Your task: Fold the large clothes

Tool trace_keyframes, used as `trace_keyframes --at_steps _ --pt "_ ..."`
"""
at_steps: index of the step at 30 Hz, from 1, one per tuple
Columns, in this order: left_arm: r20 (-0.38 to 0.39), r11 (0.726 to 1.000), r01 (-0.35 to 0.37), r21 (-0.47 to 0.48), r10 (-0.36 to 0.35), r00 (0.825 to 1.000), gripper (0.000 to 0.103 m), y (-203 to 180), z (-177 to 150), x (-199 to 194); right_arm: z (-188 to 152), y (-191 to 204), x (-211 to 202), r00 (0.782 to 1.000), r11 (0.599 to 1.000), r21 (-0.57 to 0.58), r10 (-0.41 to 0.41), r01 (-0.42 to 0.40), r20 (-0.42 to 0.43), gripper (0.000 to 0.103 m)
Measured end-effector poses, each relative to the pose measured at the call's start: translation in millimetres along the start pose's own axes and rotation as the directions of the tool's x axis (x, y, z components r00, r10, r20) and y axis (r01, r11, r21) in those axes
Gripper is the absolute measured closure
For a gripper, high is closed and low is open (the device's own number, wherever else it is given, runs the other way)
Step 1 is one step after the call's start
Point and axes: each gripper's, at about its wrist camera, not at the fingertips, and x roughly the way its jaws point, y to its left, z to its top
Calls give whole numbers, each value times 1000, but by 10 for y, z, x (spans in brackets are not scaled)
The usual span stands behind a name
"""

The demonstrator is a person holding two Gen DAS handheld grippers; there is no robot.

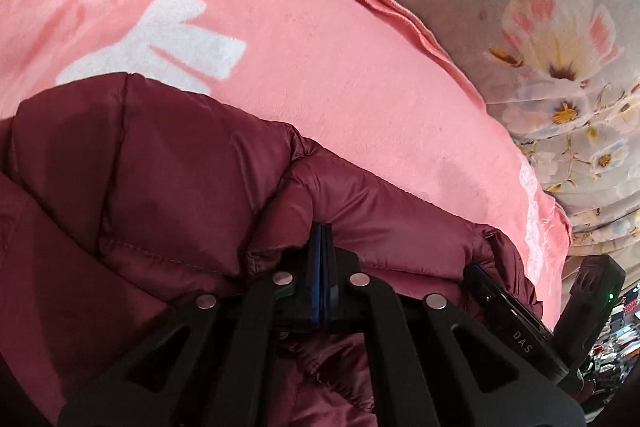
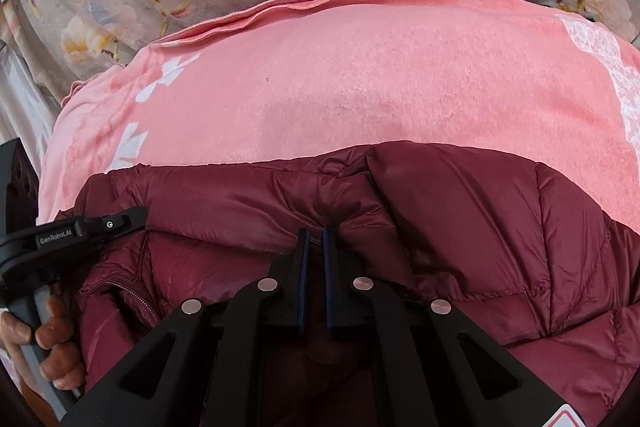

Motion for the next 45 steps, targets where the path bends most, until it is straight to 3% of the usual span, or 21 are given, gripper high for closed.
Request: trace_keyframes --at_steps 6,19,20,21,22,24,26,29,32,34,37,40,45 --pt "68 996 -29 85 23 997 103 -70 -83 31 -14 -2 0 1000 1000 3 -1 0 9 102" --pt "97 996 -17 83 9 995 103 -45 -71 40 -1 -125 -63 997 995 68 65 -67 40 102" --pt "98 996 -30 90 21 995 103 -65 -79 17 -31 -105 -165 998 997 58 42 -44 42 99" --pt "94 994 -48 98 38 995 103 -88 -91 -19 -78 -76 -323 999 998 53 18 -20 47 85" --pt "98 989 -88 121 76 992 103 -139 -144 -163 -191 -34 -629 997 999 39 25 -28 77 82" --pt "125 983 -80 168 60 990 94 -205 -312 -569 -473 -29 -1156 992 999 -19 39 -37 122 62" --pt "105 975 -54 218 31 994 60 -150 -588 -1081 -988 -157 -1780 988 996 -80 -15 27 152 54" --pt "85 971 -53 233 34 996 55 149 -1084 -1757 -1766 -466 -2434 989 992 -89 -76 87 124 50" --pt "33 985 -61 164 56 998 50 659 -1640 -2252 -2584 -822 -2927 991 993 -13 -119 120 60 41" --pt "6 999 -25 46 25 1000 48 1103 -2044 -2513 -3032 -994 -3079 990 989 50 -140 140 6 39" --pt "-39 994 36 -104 -41 998 48 1577 -2560 -2701 -3432 -1110 -3135 997 988 132 -74 78 -32 39" --pt "-14 988 83 -131 -85 996 48 1609 -2860 -2831 -3612 -1057 -3185 1000 984 175 -29 27 8 36" --pt "-18 977 154 -146 -159 987 47 1512 -3002 -2817 -3631 -1010 -3132 997 965 253 53 -65 53 38"
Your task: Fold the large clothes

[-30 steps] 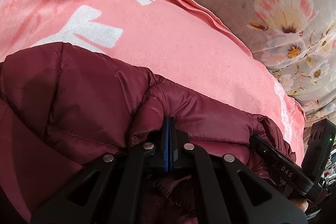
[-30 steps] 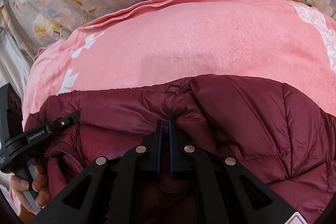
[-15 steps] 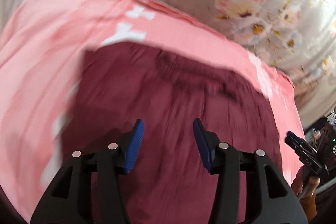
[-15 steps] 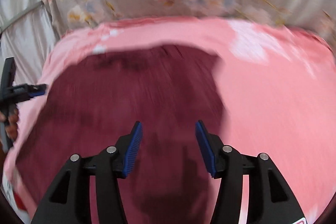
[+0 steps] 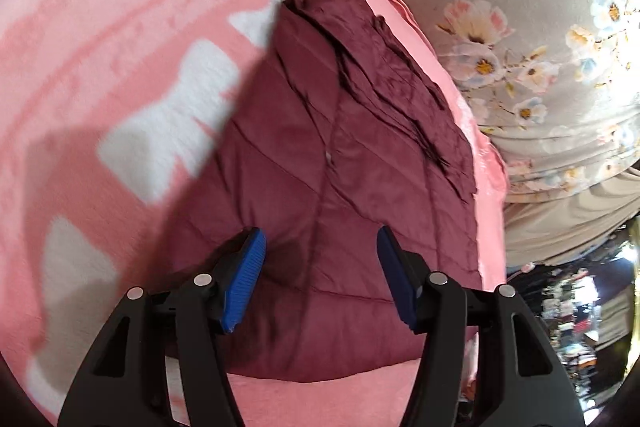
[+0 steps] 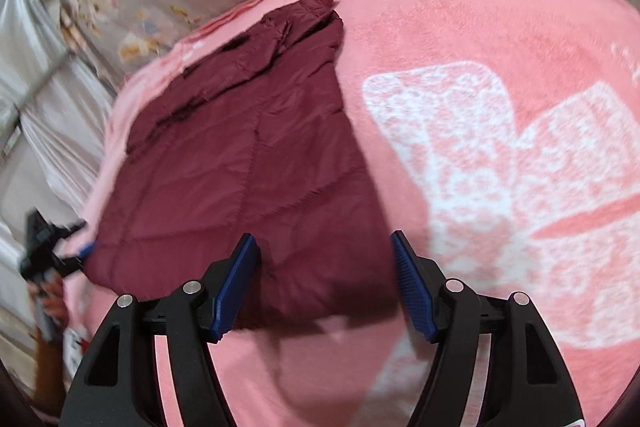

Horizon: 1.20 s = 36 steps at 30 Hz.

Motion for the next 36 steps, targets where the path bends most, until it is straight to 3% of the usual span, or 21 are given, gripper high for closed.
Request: trace_keyframes --at_steps 1,2,3,5,8,10,15,19,21,23,26,29,31,33,34,35,36 --pt "3 1000 -4 -3 4 1000 48 -7 -1 35 1 19 21 1000 999 26 21 -21 7 40" --pt "3 1000 -8 -3 8 1000 55 -15 -1 61 6 31 44 999 999 43 31 -31 8 51" --pt "7 1000 -17 -2 17 1000 61 -39 1 92 10 45 65 999 998 56 39 -39 9 69" --pt "-17 1000 -5 -4 5 1000 103 -79 -31 149 2 40 48 998 994 86 66 -68 19 88" --pt "-45 1000 20 -1 -20 999 103 -159 -148 139 -65 82 -186 992 990 85 105 -111 72 97" --pt "-16 999 6 49 -6 1000 103 -294 -241 8 -141 154 -412 986 990 58 124 -130 107 98" --pt "101 992 35 123 -48 994 103 -530 -501 -677 -443 350 -980 980 992 -66 116 -107 162 98" --pt "176 994 -50 99 32 984 103 -431 -654 -1037 -649 258 -1121 988 997 -53 56 -48 146 98" --pt "139 999 -21 49 14 990 89 -244 -641 -1008 -721 105 -1135 989 999 -1 40 -41 142 98" --pt "120 1000 -10 -28 13 993 64 -50 -608 -915 -761 -13 -1146 989 999 39 31 -37 146 98" --pt "95 996 -81 -43 84 992 47 58 -581 -723 -786 -152 -1157 988 996 81 28 -41 153 98" --pt "-3 997 -3 -71 3 1000 44 120 -658 -555 -809 -180 -1152 988 996 89 8 -22 153 98" --pt "-47 998 5 -70 -8 999 40 136 -741 -495 -826 -186 -1141 989 996 90 2 -15 150 98" --pt "-61 999 -15 -45 12 998 43 94 -796 -453 -854 -180 -1152 988 996 89 2 -16 153 98" --pt "-65 999 -18 -36 16 998 63 69 -821 -460 -884 -154 -1182 986 997 79 8 -21 164 98" --pt "-76 999 -7 -34 5 997 89 67 -845 -472 -907 -132 -1226 984 997 66 15 -27 179 98" --pt "-85 999 26 -43 -30 996 91 50 -870 -511 -942 -101 -1271 981 998 58 21 -32 194 98"
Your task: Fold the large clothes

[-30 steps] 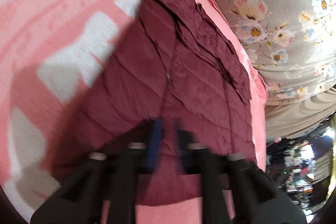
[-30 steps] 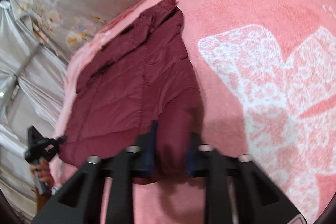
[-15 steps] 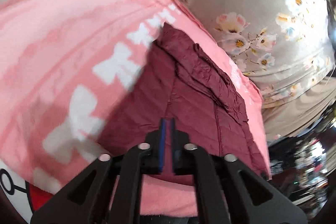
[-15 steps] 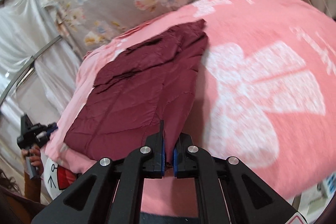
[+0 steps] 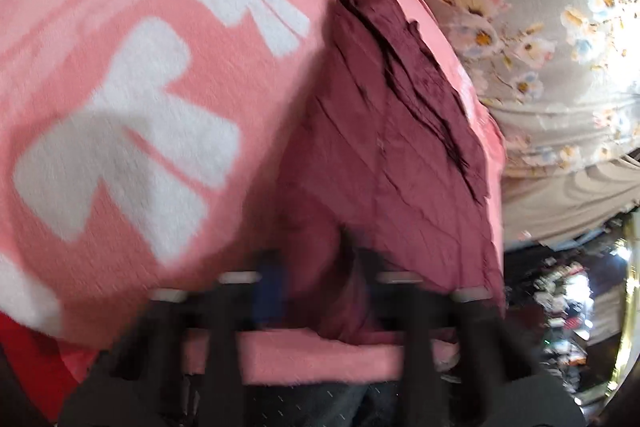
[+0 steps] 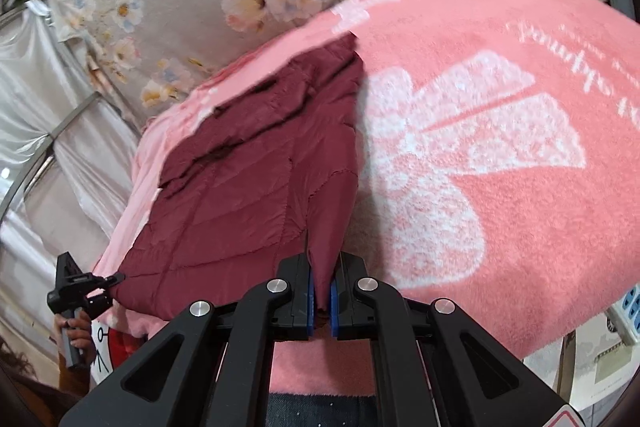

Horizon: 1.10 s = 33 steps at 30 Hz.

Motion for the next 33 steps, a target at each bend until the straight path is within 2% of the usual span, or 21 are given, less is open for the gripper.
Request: trace_keyframes --at_steps 3,6,8,11,14,16,18,20,24,28,33 --pt "49 999 38 37 -40 998 98 -172 -75 -252 -40 50 -303 994 997 -23 77 -76 72 99" --pt "128 991 102 87 -112 985 100 -445 -163 -656 -18 187 -696 969 983 -58 179 -172 171 99" --pt "189 984 128 122 -149 971 100 -625 -187 -933 68 281 -938 940 970 -83 241 -228 240 99" --pt "286 970 160 180 -208 936 100 -923 -151 -1277 321 393 -1122 899 958 -92 288 -273 330 99" --pt "357 959 154 239 -235 904 100 -1199 26 -1407 700 439 -1031 883 957 -64 287 -284 371 99" --pt "393 956 117 270 -220 893 100 -1350 187 -1347 1011 451 -841 883 956 -25 280 -292 376 99" --pt "429 953 44 300 -176 886 100 -1468 385 -1214 1258 501 -671 896 967 -14 242 -256 373 99" --pt "446 951 -14 308 -131 885 100 -1569 572 -1053 1519 556 -379 914 980 -6 186 -197 360 99" --pt "453 949 -150 278 8 891 100 -1780 1143 -481 1881 507 306 949 992 45 98 -117 300 99" --pt "421 932 -269 243 148 895 100 -1772 1565 164 2043 377 941 971 994 97 23 -48 237 99" --pt "341 921 -339 192 262 903 100 -1438 1878 868 2055 222 1539 983 990 135 -57 33 176 99"
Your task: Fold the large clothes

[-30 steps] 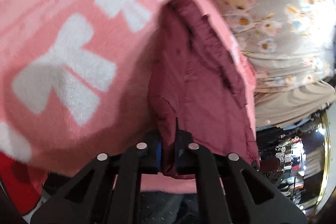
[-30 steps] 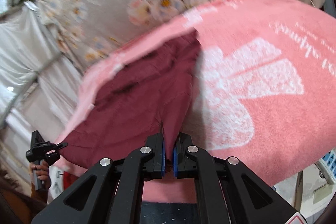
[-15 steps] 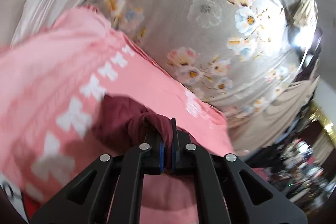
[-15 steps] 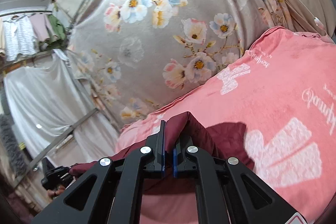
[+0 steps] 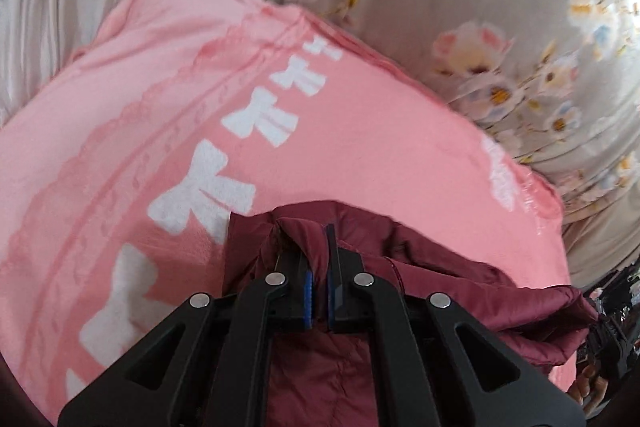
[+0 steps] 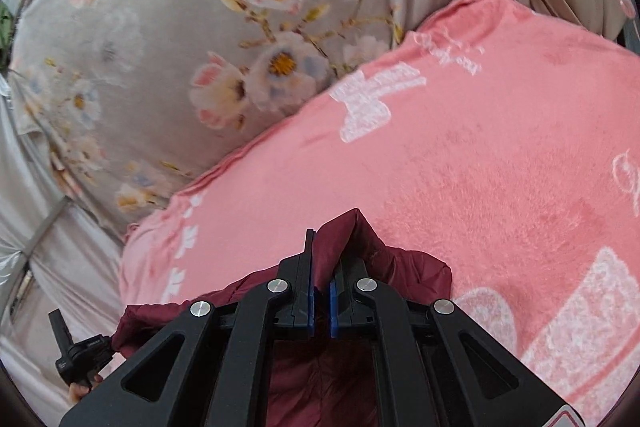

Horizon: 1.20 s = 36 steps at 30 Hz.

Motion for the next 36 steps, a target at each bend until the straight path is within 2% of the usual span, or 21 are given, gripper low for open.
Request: trace_keyframes --at_steps 5,13,17,19,22,24,25,26,27,28,30,33,34,36 --pt "-66 999 -36 -1 36 997 99 99 -100 468 -100 -179 421 997 998 26 -60 61 -46 99" --pt "-94 999 -39 22 41 995 99 110 -198 749 -294 -338 755 988 991 9 -130 131 -84 99" --pt "-91 999 -26 25 28 995 97 108 -235 842 -373 -359 831 987 990 -9 -141 141 -82 99" --pt "-77 1000 -3 13 4 997 97 127 -237 866 -360 -349 805 991 993 -16 -118 118 -66 94" --pt "-60 997 62 -42 -64 996 93 218 -208 775 -294 -335 578 1000 1000 -17 -20 20 -18 82" --pt "-27 992 101 -77 -103 994 83 262 -160 584 -232 -312 334 999 999 -21 33 -32 41 60" --pt "-1 989 121 -80 -122 993 74 271 -134 461 -191 -281 160 995 999 -32 40 -37 89 57" --pt "50 989 129 -66 -126 991 61 256 -93 256 -158 -245 45 993 998 -51 39 -34 115 57" --pt "86 992 121 -46 -116 989 54 227 -66 121 -120 -180 -68 990 996 -81 41 -30 132 57" --pt "126 994 111 -18 -108 986 50 177 -37 -36 -98 -132 -119 990 995 -97 39 -26 138 57" --pt "176 994 101 49 -108 978 50 4 35 -285 -63 13 -117 993 990 -138 38 -23 110 57" --pt "141 982 123 145 -144 980 50 -358 97 -314 -77 214 71 998 980 -198 -7 20 68 58" --pt "121 977 123 176 -145 982 50 -472 94 -262 -94 303 170 997 971 -234 -38 51 61 58" --pt "71 963 105 247 -126 990 51 -739 49 -32 -139 417 355 998 958 -281 -55 63 33 61"
